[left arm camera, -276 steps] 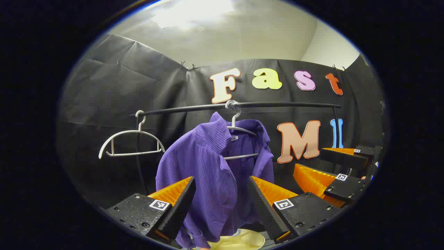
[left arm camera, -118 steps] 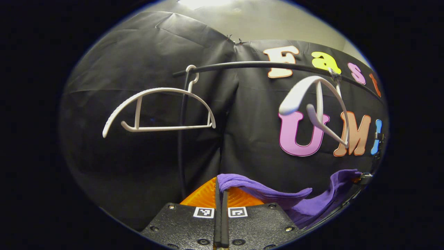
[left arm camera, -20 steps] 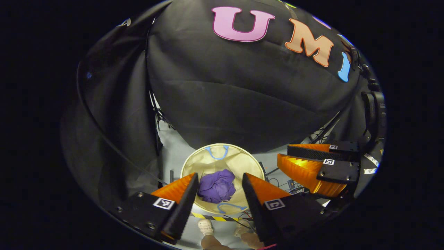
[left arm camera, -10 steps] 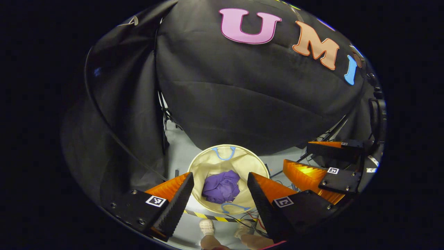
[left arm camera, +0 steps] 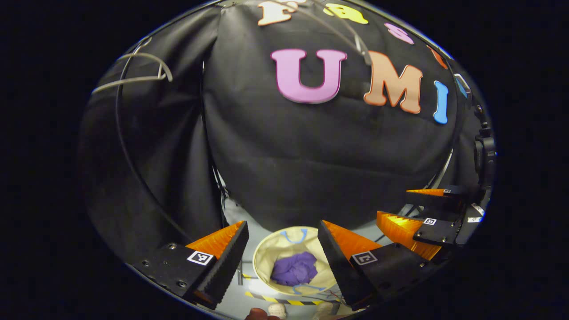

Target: Grasp the clothes on the hanger with both hands and then place them into the laundry hamper below.

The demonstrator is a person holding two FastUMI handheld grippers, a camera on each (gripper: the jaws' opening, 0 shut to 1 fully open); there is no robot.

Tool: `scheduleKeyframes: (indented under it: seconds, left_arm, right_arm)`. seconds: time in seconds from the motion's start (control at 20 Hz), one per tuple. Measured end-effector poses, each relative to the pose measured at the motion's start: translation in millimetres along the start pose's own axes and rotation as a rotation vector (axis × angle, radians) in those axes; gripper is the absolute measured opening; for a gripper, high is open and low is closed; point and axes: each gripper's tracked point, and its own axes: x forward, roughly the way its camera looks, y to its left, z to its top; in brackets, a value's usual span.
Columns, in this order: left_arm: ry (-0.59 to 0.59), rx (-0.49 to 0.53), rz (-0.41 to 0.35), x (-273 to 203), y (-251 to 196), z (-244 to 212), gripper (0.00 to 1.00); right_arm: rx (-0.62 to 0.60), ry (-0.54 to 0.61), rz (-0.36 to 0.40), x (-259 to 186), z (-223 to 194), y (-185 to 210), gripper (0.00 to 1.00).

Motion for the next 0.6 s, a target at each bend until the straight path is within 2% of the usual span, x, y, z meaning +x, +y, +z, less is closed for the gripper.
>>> scheduleKeyframes:
  seconds: [0.1, 0.15, 0.25, 0.35, 0.4, 0.45, 0.5, 0.55, 0.6]
  left_arm:
    - [-0.076, 0.016, -0.010, -13, -12, 37, 0.97]
    - [-0.112, 0.017, -0.017, -18, -18, 55, 0.94]
    - [-0.185, 0.009, -0.029, -30, -33, 91, 0.97]
    - [-0.263, 0.010, -0.040, -41, -49, 124, 0.93]
    - [-0.301, 0.016, -0.044, -48, -53, 138, 0.96]
    - [-0.338, 0.023, -0.048, -56, -60, 155, 0.93]
    - [-0.368, 0.027, -0.053, -67, -68, 172, 0.93]
    - [-0.397, 0.025, -0.061, -75, -77, 189, 0.93]
    - [-0.425, 0.017, -0.074, -81, -88, 204, 0.93]
  right_arm:
    - [0.010, -0.081, -0.028, -13, 37, -17, 1.00]
    - [0.017, -0.125, -0.042, -23, 53, -25, 1.00]
    - [0.024, -0.220, -0.076, -46, 96, -44, 0.97]
    - [0.009, -0.312, -0.107, -67, 133, -62, 0.97]
    - [-0.004, -0.353, -0.124, -80, 149, -73, 0.97]
    - [-0.018, -0.389, -0.140, -93, 165, -83, 0.96]
    - [-0.027, -0.423, -0.150, -105, 179, -92, 1.00]
    - [-0.029, -0.458, -0.157, -119, 194, -99, 0.96]
    - [-0.023, -0.495, -0.165, -136, 206, -107, 0.98]
